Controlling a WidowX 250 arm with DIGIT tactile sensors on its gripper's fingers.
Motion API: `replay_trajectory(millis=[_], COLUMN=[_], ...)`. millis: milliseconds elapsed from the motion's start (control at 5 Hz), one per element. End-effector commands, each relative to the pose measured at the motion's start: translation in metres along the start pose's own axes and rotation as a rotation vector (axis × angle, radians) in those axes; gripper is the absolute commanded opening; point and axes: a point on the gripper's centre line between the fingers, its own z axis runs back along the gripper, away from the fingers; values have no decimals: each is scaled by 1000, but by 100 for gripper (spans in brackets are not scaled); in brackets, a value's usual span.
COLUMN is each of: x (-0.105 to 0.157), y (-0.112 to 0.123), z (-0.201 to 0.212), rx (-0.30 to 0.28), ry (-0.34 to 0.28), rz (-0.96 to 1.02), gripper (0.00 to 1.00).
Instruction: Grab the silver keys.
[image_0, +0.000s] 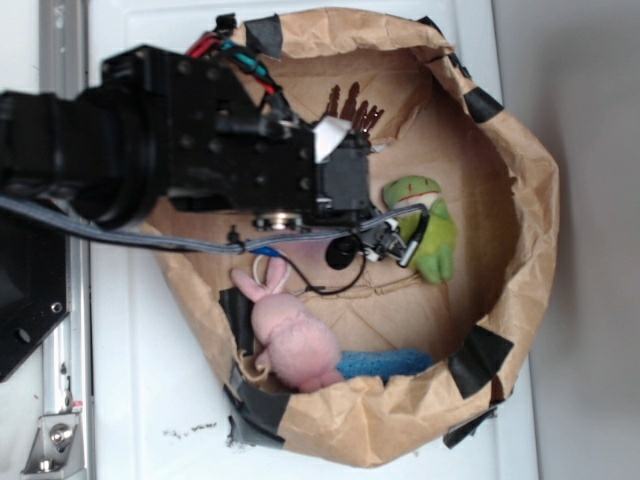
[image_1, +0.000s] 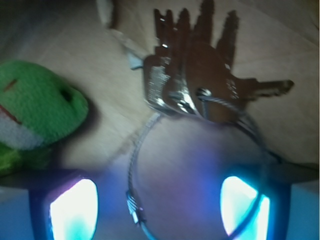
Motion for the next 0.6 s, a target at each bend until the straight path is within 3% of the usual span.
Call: replay_trajectory(millis=[0, 200, 400], x=[15, 15, 15], y=[3, 3, 4], z=[6, 6, 4], rx=[-16, 18, 20], ry=[-42, -29, -31], rz=[7, 56, 27], gripper=[100, 0, 0])
